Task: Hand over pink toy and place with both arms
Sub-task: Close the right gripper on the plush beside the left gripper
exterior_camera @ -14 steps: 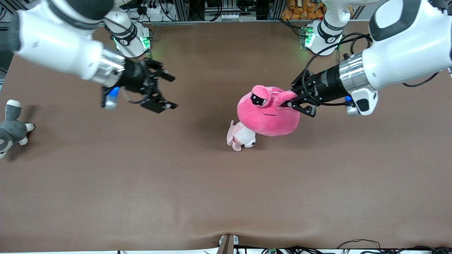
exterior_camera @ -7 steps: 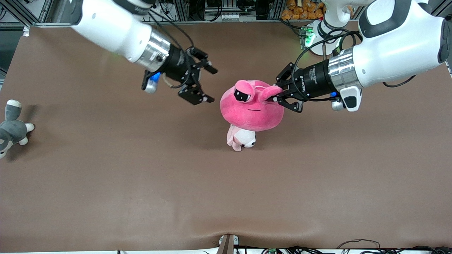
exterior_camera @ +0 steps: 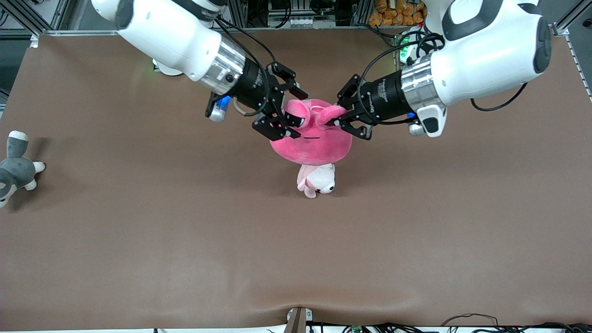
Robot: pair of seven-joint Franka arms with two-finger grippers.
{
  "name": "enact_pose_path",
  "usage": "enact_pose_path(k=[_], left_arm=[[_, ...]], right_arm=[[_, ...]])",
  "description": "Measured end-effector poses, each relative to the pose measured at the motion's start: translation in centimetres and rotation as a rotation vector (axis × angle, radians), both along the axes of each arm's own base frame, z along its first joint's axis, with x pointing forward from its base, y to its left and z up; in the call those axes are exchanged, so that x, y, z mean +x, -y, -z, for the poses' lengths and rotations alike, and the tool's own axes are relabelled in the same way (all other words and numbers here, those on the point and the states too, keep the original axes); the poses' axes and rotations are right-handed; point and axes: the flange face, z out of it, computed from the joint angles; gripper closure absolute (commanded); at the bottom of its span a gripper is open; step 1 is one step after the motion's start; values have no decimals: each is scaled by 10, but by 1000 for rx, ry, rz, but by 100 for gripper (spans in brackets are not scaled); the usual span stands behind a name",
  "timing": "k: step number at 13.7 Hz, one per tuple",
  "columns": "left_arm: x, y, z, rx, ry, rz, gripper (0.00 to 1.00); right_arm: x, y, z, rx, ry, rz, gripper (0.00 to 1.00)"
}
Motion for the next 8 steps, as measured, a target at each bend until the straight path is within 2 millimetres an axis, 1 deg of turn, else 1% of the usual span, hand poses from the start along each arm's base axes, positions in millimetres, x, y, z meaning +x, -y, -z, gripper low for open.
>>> enact_pose_path(k=[1,3,5,8], left_arm=[[0,2,2,0,-2,0,100],[3,2,6,0,-6,-3,100],[3,3,9,1,-11,-1,100],[3,5,12,1,-15,1,100]], right_arm=[[0,-3,3,-25,17,-8,100],[-4,-9,4,-80,61,-30,100],[-8,-12,4,-95,73,-39,100],[-2,-5,4,-101,73,-26,100]])
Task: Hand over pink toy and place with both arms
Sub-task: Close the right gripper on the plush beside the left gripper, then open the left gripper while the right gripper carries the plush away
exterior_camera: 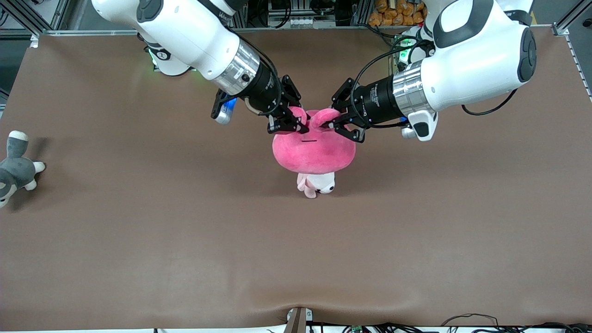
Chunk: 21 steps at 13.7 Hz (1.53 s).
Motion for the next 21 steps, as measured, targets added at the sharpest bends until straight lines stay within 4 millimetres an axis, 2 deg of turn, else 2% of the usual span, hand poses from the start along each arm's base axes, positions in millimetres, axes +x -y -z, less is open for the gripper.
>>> enact_pose_path(k=[1,2,4,6,7,9,11,13,16,19,21], left_arm=[[0,1,1,0,-1,0,53],[1,1,2,-1,-1,-1,1],[1,2,3,-3,-1,-3,0],[2,2,0,-6,4,-4,0],[2,1,-2,-8,8,-5,0],[3,0,-6,-12,15,-8,0],[4,0,-10,-15,21,-9,0],[4,-2,-14,-19,28,-11,0],[9,-10,-15,-16,31,-25,0],[14,-20,-15,17,67,-22,0],[15,-23,-15,56,149,39,0]], right_arm=[[3,4,0,0,1,7,100],[5,7,0,-1,1,13,100],[9,12,2,-10,-2,7,100],[16,26,11,-61,-8,-54,100],[23,40,18,-93,-13,-101,100],[44,84,31,-146,-15,-197,100],[66,141,45,-187,-21,-308,100],[94,216,73,-202,-51,-367,100],[134,322,143,-184,-95,-358,100],[150,397,197,-169,-84,-412,100],[148,454,226,-165,-99,-453,100]])
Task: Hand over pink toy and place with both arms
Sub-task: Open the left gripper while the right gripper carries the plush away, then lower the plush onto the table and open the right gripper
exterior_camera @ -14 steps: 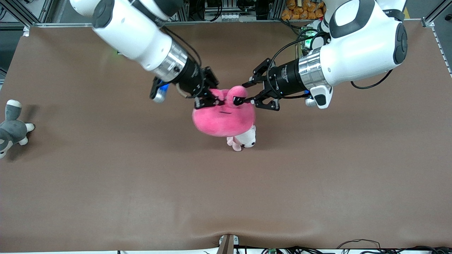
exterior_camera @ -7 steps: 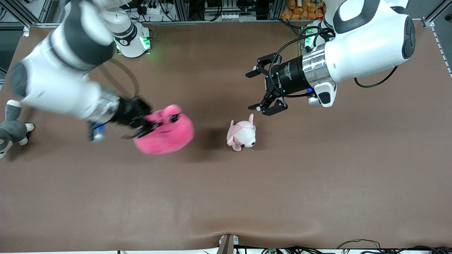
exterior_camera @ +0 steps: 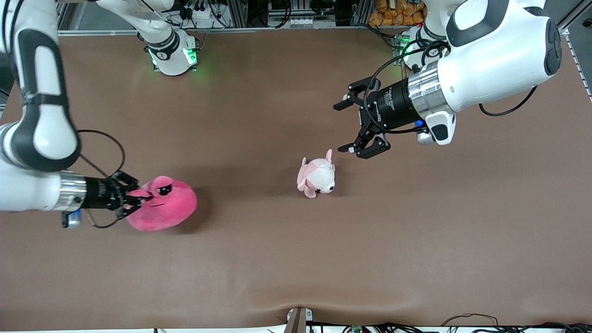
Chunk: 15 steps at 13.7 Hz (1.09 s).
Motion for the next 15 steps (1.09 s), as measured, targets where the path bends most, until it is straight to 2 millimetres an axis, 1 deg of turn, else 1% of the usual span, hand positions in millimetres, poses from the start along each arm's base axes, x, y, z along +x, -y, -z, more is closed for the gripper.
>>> enact_pose_path(k=[2,3,4,5,6,7,8,9,10,11,12,13,15], left_arm=[[1,-3,-2,50,91,70,0],[1,-3,-2,77,132,107,0],[0,-4,-1,102,174,150,0],[0,-4,1,132,217,199,0],[0,-5,3,166,256,258,0],[-1,-7,7,207,291,330,0],[-2,-11,11,252,325,413,0],[-3,-15,15,292,358,500,0],[-3,-21,19,327,387,593,0],[-3,-28,22,359,409,683,0],[-2,-38,26,390,423,768,0],[-1,-47,30,422,427,846,0],[-1,-62,36,492,418,974,0]], right_arm=[[-9,65,26,14,-7,-43,100],[-14,92,35,23,-9,-37,100],[-19,114,43,31,-15,-26,100],[-24,129,49,37,-22,-17,95],[-27,135,56,41,-33,-11,65],[-29,137,65,42,-46,-10,27],[-31,140,76,47,-54,-15,0],[-32,145,85,55,-51,-31,0],[-33,149,90,65,-38,-55,0],[-32,152,88,69,-19,-77,0],[-28,152,80,67,2,-100,0],[-22,147,66,53,15,-137,0],[-5,127,25,4,43,-225,0]])
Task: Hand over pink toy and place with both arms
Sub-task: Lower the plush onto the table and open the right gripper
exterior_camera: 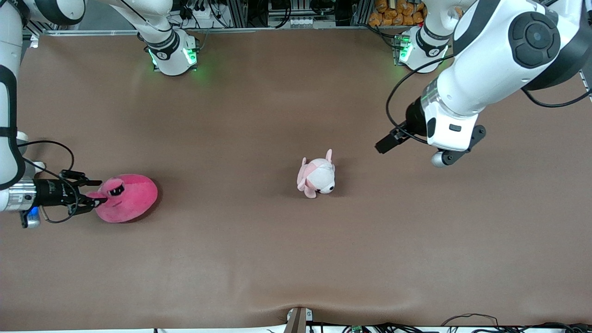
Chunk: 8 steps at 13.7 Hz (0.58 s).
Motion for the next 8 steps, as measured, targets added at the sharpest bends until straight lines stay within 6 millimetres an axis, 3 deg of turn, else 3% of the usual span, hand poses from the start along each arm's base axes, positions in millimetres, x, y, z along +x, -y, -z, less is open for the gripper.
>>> enact_pose_path(k=[2,6,8], left_arm=[[0,-9,2,79,14,118,0],[4,-37,-15,157,76,418,0],[1,-45,-26,168,90,513,0]], right_arm=[[11,-21,-43,-25,37,-59,0],[16,-42,-111,-59,105,-127,0],[11,-73,-153,-127,152,-245,0]])
